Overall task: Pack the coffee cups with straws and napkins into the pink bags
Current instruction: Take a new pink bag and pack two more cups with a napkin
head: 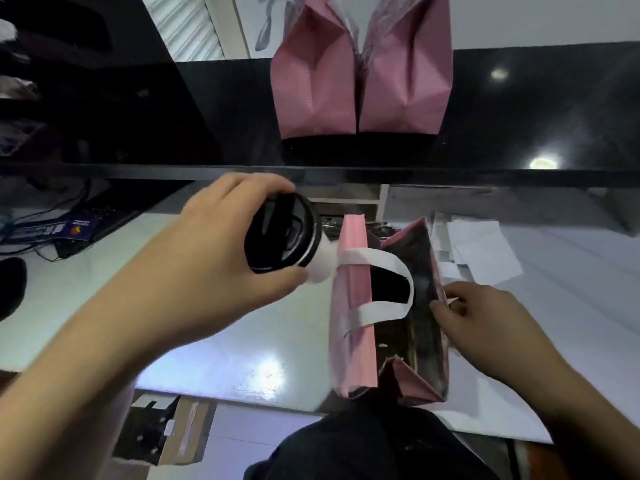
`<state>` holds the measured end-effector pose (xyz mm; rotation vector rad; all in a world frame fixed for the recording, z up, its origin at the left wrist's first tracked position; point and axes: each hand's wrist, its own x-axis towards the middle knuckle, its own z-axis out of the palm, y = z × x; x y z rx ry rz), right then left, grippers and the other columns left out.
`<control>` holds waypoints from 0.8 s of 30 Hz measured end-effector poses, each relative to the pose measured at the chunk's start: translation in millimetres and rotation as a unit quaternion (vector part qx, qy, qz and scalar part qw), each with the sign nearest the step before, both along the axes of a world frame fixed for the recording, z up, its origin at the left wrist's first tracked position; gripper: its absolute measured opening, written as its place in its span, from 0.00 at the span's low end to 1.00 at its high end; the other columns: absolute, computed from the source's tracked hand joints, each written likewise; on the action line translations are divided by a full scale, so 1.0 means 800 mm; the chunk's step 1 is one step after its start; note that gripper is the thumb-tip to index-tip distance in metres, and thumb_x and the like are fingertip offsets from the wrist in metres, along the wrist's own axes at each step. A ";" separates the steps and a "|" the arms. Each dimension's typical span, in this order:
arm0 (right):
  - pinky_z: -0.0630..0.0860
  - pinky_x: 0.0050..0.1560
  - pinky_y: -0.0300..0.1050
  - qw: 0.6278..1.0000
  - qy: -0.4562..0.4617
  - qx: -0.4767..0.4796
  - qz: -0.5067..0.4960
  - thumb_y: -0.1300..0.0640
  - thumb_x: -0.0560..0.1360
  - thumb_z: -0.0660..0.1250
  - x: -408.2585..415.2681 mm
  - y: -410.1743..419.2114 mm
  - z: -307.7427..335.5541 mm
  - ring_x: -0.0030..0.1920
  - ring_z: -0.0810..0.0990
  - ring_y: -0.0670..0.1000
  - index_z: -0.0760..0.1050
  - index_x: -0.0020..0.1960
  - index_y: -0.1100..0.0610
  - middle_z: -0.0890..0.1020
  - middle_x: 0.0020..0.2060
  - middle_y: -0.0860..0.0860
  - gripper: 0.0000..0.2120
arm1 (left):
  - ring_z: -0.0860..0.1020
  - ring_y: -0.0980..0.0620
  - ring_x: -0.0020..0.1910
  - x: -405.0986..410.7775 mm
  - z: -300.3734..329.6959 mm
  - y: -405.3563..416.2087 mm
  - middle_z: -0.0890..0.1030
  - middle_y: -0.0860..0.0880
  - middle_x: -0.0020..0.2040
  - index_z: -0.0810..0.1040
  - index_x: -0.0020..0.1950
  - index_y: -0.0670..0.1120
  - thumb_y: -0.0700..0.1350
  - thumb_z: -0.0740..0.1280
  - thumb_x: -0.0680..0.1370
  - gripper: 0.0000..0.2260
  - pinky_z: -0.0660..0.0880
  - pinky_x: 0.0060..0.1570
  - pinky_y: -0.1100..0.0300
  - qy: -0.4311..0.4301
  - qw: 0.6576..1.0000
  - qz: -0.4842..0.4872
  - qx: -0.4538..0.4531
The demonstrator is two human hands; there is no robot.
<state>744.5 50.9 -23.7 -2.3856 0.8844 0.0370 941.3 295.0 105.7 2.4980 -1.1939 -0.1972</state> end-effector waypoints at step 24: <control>0.68 0.27 0.46 1.000 -0.017 0.012 -0.005 0.50 0.79 0.62 -0.034 -0.017 -0.001 0.28 0.76 0.49 0.73 0.38 0.50 0.78 0.27 0.48 0.11 | 0.75 0.46 0.62 -0.086 -0.199 -0.156 0.75 0.50 0.64 0.69 0.74 0.52 0.54 0.79 0.70 0.35 0.80 0.55 0.47 -0.049 0.933 -0.299 0.194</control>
